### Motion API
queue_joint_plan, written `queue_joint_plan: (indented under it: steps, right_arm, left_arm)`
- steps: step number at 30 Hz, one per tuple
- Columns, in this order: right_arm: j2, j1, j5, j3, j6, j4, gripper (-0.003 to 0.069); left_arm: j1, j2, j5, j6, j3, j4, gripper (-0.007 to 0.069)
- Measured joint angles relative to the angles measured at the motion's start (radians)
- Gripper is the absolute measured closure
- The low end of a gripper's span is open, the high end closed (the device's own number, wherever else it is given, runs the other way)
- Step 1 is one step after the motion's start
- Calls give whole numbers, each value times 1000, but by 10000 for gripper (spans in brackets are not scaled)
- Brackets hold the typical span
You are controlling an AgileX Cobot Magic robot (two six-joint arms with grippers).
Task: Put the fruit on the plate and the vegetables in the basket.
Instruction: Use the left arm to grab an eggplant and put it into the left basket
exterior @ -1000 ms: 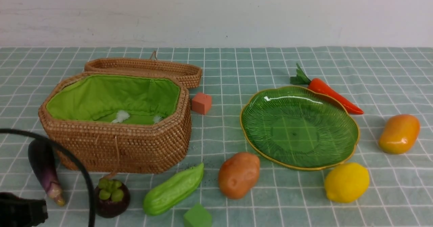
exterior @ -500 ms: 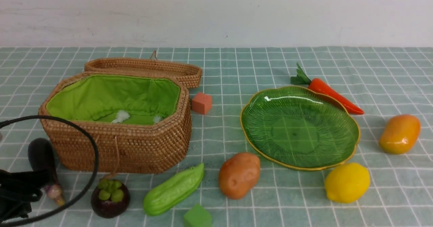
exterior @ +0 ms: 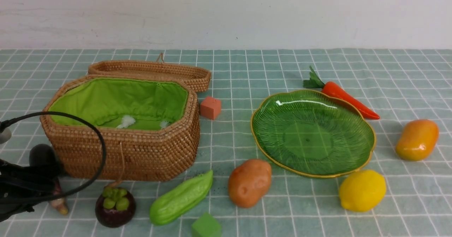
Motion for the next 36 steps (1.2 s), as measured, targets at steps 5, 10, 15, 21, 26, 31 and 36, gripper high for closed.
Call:
queue_joint_plan:
  steps: [5,10,15,21,26,31,36]
  right_arm:
    - [0,0,0,0,0,4,588]
    - [0,0,3,0,0,6,585]
    - [0,0,20,0,0,8,582]
    - [0,0,55,0,0,19,580]
    - [0,0,79,0,0,54,575]
    - [0,0,100,0,0,80,574]
    - [0,0,106,0,0,101,571]
  left_arm:
    - [0,71,-96,0,0,36,112]
    - [0,146,-202,0,-1,55,79]
    - [0,211,-240,0,-1,64,120]
    - [0,256,-278,3,-2,70,210]
    - [5,279,-305,3,-11,74,302]
    - [6,291,-321,2,-13,73,338]
    - [6,276,-285,2,-15,64,342]
